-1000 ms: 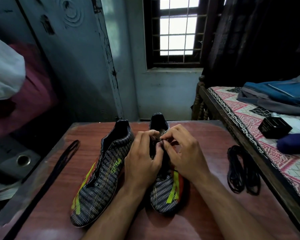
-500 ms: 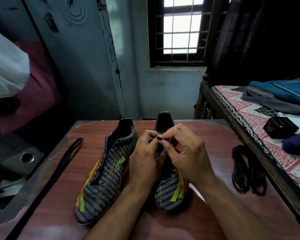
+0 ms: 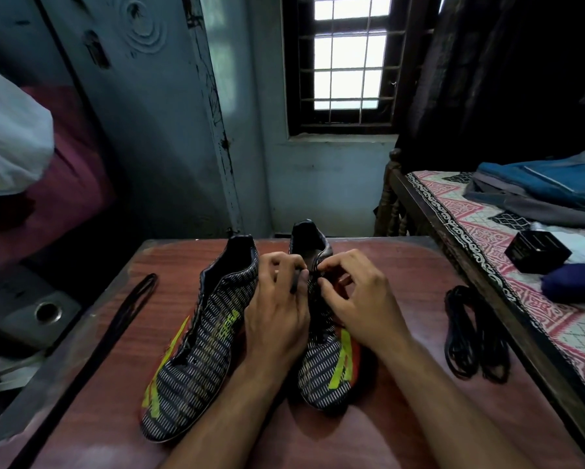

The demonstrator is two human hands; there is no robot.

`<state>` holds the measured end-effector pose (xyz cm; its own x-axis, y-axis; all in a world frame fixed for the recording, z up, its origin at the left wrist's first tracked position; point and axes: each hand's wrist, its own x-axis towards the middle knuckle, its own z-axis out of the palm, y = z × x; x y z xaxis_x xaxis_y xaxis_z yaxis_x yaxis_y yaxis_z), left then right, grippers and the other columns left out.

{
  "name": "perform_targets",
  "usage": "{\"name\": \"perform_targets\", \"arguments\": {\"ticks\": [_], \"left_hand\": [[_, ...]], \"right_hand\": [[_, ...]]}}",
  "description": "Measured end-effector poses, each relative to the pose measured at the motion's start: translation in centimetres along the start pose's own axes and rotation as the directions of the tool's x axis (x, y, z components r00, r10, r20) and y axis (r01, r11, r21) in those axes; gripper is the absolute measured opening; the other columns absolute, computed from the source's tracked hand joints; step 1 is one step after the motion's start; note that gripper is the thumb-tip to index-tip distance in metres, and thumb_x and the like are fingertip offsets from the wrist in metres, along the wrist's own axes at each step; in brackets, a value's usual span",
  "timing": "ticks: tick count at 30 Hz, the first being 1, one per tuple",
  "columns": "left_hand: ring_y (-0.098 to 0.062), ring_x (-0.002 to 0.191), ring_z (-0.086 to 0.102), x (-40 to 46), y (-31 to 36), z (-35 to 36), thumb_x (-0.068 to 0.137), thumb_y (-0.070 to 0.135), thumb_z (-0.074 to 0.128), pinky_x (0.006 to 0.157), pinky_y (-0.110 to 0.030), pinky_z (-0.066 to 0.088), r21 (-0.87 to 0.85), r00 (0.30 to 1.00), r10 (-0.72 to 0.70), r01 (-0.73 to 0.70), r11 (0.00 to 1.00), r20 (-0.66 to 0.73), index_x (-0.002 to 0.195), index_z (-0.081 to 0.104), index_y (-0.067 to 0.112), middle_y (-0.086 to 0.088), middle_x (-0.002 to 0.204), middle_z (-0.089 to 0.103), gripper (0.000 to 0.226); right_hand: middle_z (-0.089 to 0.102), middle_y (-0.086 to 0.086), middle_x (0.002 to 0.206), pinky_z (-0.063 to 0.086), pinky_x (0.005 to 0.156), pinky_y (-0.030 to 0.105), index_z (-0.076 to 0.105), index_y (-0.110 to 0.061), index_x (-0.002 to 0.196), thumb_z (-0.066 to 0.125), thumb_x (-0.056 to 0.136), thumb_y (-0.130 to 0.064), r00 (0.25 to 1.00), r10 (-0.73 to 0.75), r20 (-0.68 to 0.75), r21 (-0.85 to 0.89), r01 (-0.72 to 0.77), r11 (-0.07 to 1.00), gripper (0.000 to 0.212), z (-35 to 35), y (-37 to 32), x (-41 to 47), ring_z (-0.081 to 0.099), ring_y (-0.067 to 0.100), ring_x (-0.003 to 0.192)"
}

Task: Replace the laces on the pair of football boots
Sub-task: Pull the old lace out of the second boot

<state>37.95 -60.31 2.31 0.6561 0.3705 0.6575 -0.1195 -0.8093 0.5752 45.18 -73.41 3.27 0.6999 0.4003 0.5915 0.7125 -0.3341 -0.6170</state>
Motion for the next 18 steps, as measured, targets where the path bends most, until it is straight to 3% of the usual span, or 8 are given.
{"name": "perform_targets", "arguments": {"ticks": [4,9,12,15,18], "left_hand": [[-0.009,0.080,0.060,0.0,0.3,-0.2,0.104,0.047,0.035,0.054,-0.041,0.055,-0.084,0.999,0.001,-0.004,0.996,-0.045,0.112,0.043,0.033,0.012,0.118,0.044,0.018],[-0.001,0.094,0.059,-0.1,0.2,0.0,0.103,0.045,0.043,0.062,-0.040,0.057,-0.127,1.000,0.001,-0.003,0.992,-0.016,0.116,0.044,0.035,0.015,0.124,0.048,0.017],[-0.003,0.100,0.060,-0.1,-0.1,0.0,0.099,0.040,0.059,0.065,-0.034,0.057,-0.047,0.999,0.039,-0.038,0.998,0.034,0.127,0.045,0.035,0.014,0.129,0.047,0.032],[-0.008,0.099,0.061,-0.1,-0.7,0.0,0.100,0.039,0.060,0.067,-0.038,0.059,-0.027,0.996,0.052,-0.050,0.998,0.077,0.128,0.056,0.034,0.013,0.128,0.046,0.028],[-0.008,0.098,0.060,0.1,-0.9,0.1,0.099,0.044,0.058,0.065,-0.034,0.057,0.001,0.994,0.053,-0.053,0.999,0.096,0.126,0.060,0.034,0.013,0.126,0.046,0.029]], "right_hand": [[0.061,-0.006,0.104,0.051,0.082,0.014,0.069,-0.022,0.106,0.073,0.091,-0.016,0.999,-0.044,-0.002,0.002,0.044,0.999,0.017,0.0,0.0,0.1,0.060,0.005,0.097],[0.057,-0.006,0.101,0.054,0.081,0.032,0.066,-0.018,0.101,0.070,0.094,-0.011,0.996,-0.090,-0.009,-0.014,0.090,0.996,0.011,0.2,0.2,0.2,0.059,0.015,0.096],[0.056,-0.006,0.100,0.052,0.080,0.025,0.066,-0.015,0.100,0.067,0.095,-0.006,0.990,-0.128,-0.059,0.006,0.128,0.992,0.010,0.1,-0.1,0.1,0.058,0.012,0.094],[0.057,-0.005,0.098,0.046,0.081,0.014,0.068,-0.012,0.096,0.070,0.093,-0.003,0.979,-0.173,-0.106,-0.048,0.169,0.984,0.010,-0.4,-0.6,0.2,0.056,0.011,0.093],[0.060,-0.006,0.098,0.049,0.081,0.019,0.070,-0.012,0.097,0.070,0.092,-0.006,0.973,-0.199,-0.118,-0.076,0.190,0.979,0.007,-0.6,-0.7,0.3,0.057,0.012,0.094]]}}
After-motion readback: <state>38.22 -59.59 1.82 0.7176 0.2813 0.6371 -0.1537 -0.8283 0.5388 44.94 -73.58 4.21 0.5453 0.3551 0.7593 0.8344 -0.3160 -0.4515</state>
